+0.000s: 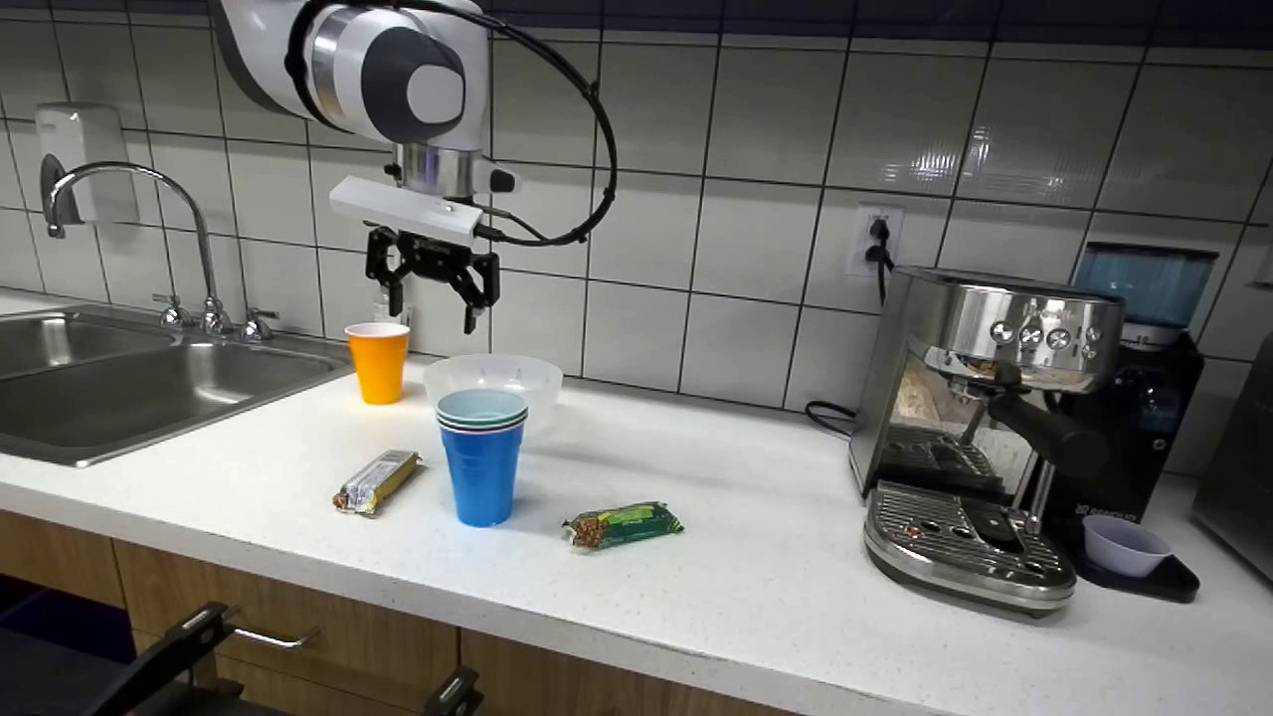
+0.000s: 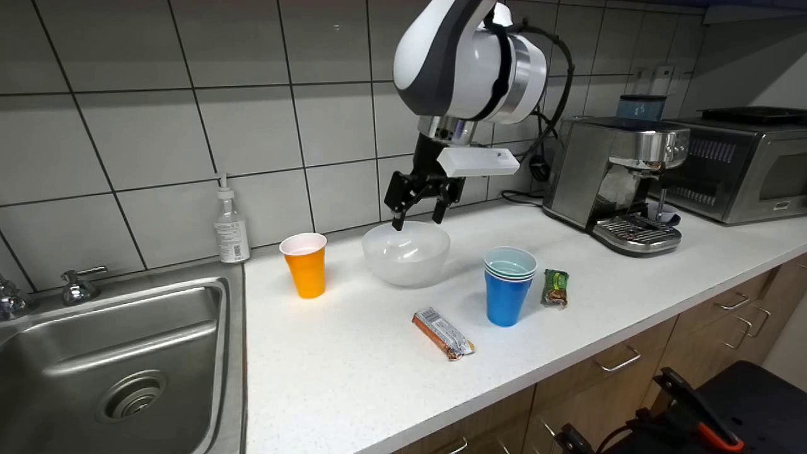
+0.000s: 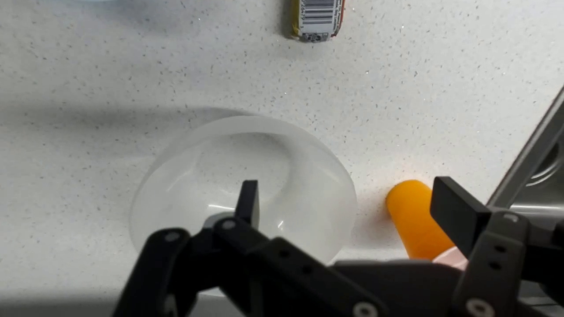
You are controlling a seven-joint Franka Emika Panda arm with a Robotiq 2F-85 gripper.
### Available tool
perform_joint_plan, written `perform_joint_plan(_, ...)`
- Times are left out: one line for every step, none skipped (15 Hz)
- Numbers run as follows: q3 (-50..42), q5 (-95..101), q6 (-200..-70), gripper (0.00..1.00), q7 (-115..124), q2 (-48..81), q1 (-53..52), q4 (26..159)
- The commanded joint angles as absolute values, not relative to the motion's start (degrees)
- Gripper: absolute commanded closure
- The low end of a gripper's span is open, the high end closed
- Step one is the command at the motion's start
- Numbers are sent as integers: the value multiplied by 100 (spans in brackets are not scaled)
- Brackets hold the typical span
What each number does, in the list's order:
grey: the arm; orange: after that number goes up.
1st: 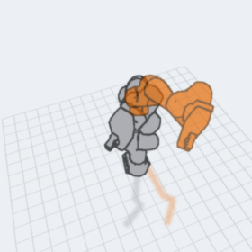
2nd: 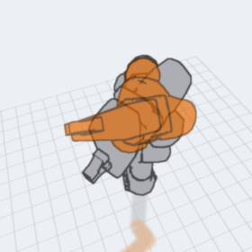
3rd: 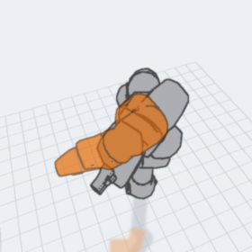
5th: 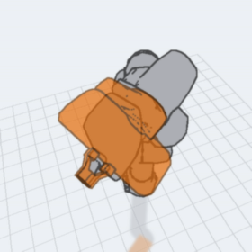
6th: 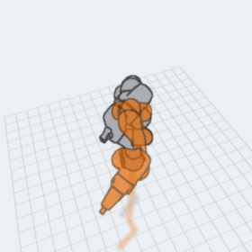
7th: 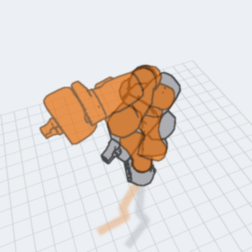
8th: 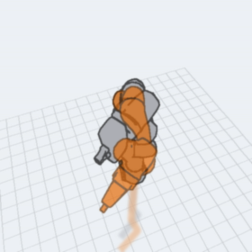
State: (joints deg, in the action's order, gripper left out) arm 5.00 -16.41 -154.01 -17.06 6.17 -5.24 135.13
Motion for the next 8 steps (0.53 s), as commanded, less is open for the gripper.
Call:
perform_joint_plan(706, -1722, -15442, 0, -1694, 935, -472, 13110)
perform_joint_plan(743, -1702, -15441, 0, -1680, 1000, -473, 13034)
perform_joint_plan(777, -1673, -15458, 0, -1654, 1069, -476, 12968)
perform_joint_plan(808, -1642, -15482, 0, -1624, 1120, -481, 12923)
perform_joint_plan(863, -1700, -15442, 0, -1697, 1169, -457, 12864)
perform_joint_plan(826, -1588, -15428, 0, -1645, 999, -431, 13082)
perform_joint_plan(859, -1586, -15429, 0, -1644, 1058, -431, 13026)
perform_joint_plan(875, -1585, -15430, 0, -1643, 1095, -429, 12996)
